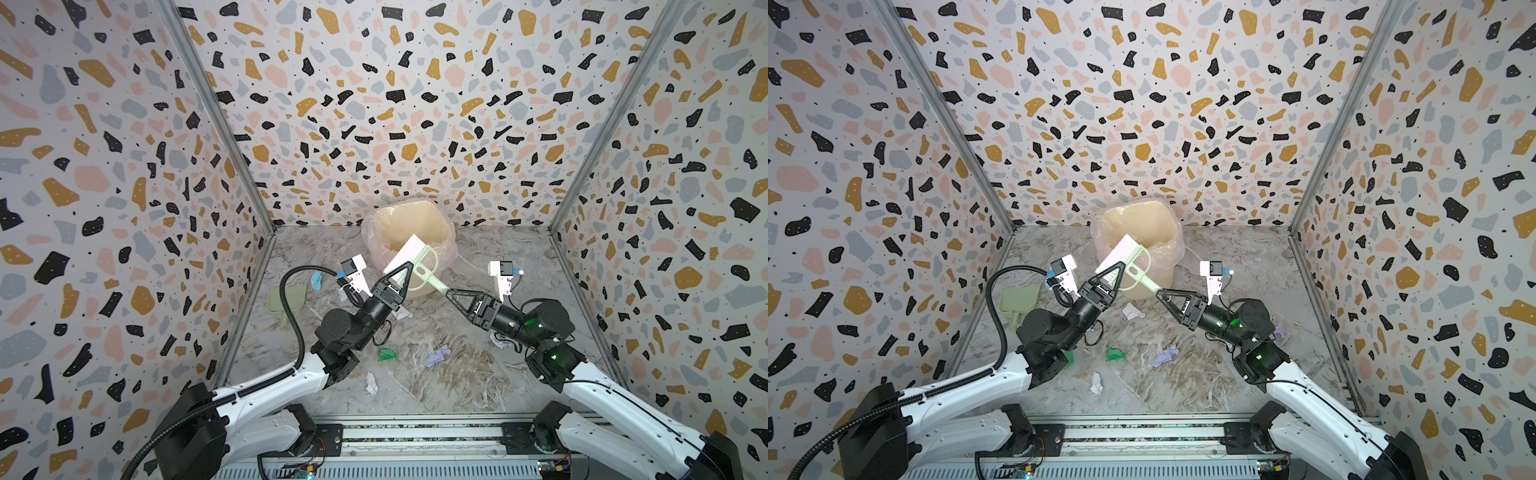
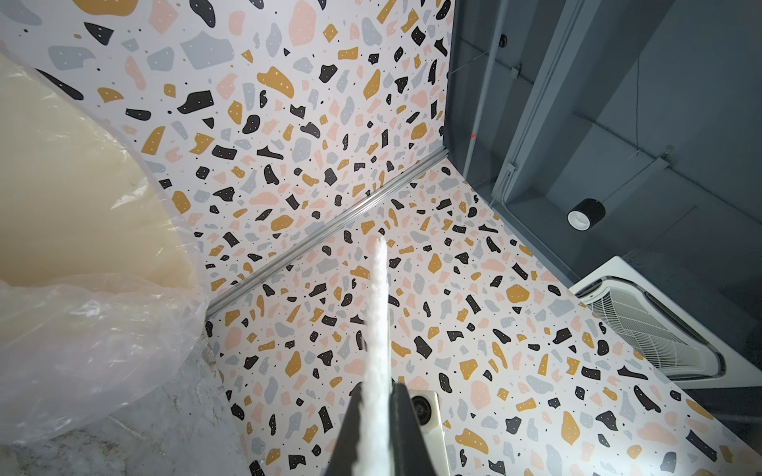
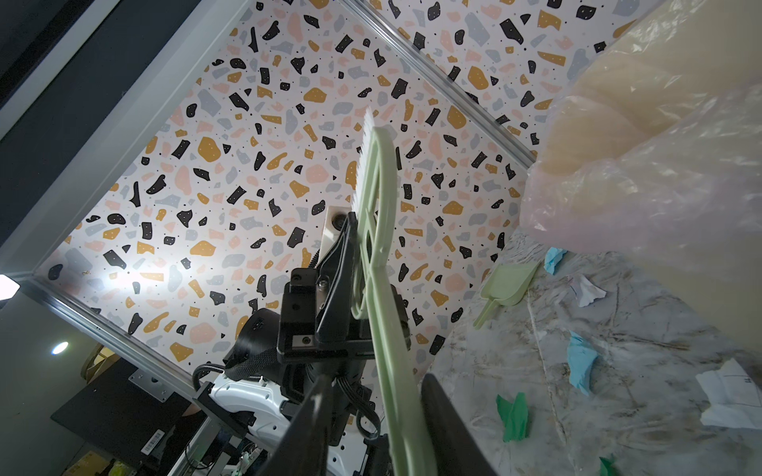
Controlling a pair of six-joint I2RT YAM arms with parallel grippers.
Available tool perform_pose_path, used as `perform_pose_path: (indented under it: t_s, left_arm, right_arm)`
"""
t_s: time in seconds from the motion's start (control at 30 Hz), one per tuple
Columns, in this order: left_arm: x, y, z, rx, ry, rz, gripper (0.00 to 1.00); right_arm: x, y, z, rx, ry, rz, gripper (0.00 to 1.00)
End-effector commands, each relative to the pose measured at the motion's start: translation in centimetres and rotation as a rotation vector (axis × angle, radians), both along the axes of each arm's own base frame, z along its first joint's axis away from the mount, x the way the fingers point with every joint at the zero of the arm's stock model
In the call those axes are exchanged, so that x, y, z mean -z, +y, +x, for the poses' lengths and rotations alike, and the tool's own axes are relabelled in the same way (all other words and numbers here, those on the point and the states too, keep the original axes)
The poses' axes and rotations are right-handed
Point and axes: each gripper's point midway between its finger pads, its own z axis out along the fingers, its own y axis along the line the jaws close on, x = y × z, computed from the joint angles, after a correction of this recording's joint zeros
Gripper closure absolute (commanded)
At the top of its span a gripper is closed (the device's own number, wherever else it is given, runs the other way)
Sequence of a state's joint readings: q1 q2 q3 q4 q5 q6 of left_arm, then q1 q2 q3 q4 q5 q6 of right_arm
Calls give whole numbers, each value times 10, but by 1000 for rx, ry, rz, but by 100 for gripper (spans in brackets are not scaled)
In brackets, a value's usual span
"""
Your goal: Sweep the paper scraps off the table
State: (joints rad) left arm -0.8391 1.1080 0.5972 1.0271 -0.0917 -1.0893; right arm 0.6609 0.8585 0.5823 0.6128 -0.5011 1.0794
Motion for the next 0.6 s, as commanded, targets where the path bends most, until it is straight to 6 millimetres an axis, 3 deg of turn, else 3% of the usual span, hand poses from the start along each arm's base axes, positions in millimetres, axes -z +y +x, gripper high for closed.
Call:
perform_pose_path:
  t_s: [0.0, 0.47, 0.57]
  left_arm:
    - [-20, 3, -5, 1, -52, -49, 100]
    - [-14, 1, -4, 6, -40, -34, 100]
    - [-13, 0, -4, 10, -38, -29, 100]
  right_arm:
    - [-9, -3, -5, -7, -31, 25, 67]
    - [-6, -5, -4, 1, -14, 17, 88]
    - [-5, -6, -3, 5, -11, 15, 99]
